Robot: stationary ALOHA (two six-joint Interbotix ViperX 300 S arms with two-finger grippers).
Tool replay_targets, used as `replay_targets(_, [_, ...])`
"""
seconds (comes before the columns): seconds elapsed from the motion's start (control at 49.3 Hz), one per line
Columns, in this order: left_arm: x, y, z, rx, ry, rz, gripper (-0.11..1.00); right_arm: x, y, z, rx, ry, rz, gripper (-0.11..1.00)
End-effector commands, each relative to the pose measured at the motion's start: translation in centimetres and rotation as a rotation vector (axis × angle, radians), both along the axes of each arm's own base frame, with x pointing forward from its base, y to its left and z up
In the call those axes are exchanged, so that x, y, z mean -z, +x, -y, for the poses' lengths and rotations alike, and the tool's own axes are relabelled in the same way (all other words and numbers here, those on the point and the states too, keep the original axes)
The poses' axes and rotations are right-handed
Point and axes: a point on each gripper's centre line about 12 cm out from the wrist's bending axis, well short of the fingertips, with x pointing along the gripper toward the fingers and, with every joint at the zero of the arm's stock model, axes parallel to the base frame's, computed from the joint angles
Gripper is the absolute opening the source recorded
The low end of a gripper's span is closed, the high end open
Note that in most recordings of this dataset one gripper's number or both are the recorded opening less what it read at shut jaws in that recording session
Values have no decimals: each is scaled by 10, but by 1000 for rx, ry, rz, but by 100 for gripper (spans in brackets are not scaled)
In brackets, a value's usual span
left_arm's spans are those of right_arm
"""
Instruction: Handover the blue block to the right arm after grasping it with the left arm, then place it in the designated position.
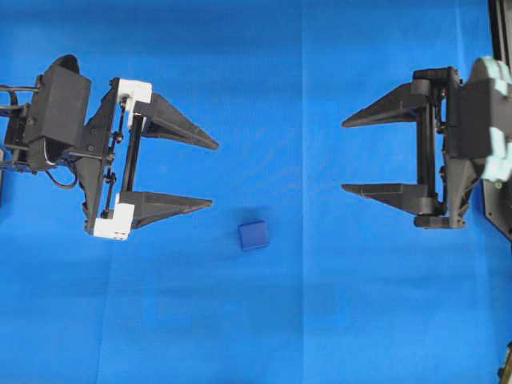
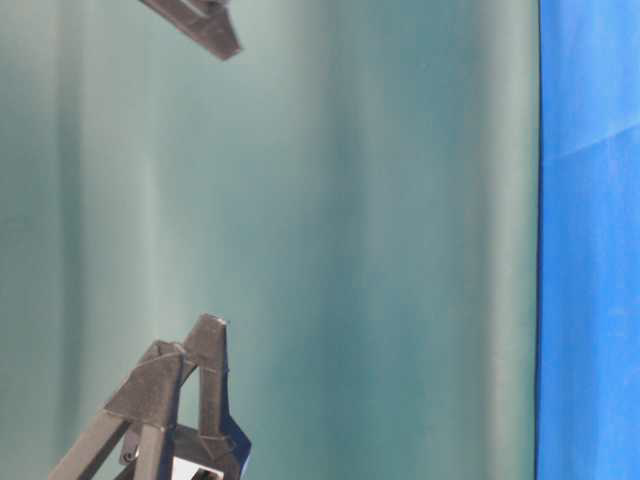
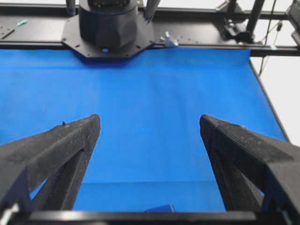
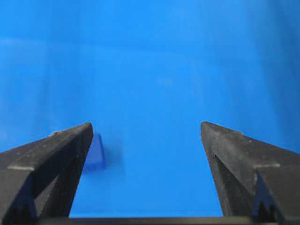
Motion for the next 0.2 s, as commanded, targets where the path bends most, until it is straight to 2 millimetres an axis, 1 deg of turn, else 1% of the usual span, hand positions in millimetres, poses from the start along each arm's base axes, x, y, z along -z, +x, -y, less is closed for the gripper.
replay_targets(0.0, [-15, 1, 0, -2, -5, 44, 91, -11, 0, -1, -22, -9, 58, 86])
replay_targets(0.183, [-14, 1, 0, -2, -5, 44, 91, -13, 1, -4, -65, -22, 118, 86])
